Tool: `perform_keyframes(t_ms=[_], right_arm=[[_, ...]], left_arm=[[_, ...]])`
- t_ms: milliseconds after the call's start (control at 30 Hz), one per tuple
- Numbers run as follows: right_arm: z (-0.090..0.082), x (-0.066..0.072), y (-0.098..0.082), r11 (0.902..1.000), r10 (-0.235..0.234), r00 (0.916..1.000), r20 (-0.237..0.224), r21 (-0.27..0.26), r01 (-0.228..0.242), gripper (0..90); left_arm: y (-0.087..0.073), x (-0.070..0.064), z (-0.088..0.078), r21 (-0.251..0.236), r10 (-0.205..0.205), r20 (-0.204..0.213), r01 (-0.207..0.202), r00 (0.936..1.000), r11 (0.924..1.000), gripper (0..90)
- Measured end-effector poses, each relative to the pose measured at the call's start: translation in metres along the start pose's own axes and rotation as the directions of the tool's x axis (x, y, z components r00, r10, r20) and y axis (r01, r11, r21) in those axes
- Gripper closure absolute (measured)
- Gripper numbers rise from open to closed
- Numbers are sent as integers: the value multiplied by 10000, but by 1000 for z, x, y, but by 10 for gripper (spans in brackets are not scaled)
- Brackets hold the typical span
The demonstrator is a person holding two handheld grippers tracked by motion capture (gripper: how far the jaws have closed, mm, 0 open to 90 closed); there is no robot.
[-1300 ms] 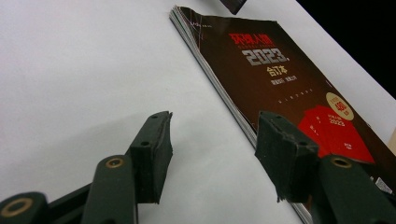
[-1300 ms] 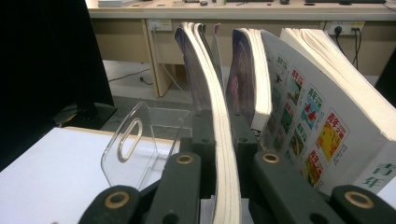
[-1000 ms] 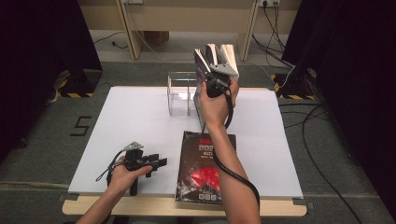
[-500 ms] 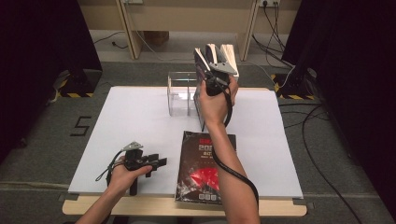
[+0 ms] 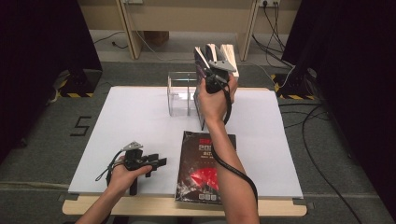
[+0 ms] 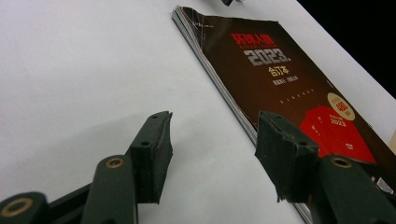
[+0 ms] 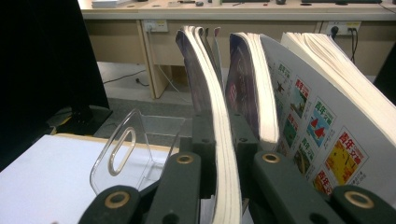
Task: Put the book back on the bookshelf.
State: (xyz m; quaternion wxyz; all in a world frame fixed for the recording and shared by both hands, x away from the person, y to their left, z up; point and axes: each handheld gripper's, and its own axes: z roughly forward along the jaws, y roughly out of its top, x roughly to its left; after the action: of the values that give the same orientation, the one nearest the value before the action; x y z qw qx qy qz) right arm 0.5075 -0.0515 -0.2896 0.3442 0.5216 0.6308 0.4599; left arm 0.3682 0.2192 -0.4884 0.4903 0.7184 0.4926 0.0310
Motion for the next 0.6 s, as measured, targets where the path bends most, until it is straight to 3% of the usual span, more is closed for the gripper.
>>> perform_keyframes(t_ms=[600], right_arm=[[8,1,4,10000,3,10000,57,-15,-3,845]], left_arm=[[0,0,0,-73,-63,44,64,10000,10000,448]])
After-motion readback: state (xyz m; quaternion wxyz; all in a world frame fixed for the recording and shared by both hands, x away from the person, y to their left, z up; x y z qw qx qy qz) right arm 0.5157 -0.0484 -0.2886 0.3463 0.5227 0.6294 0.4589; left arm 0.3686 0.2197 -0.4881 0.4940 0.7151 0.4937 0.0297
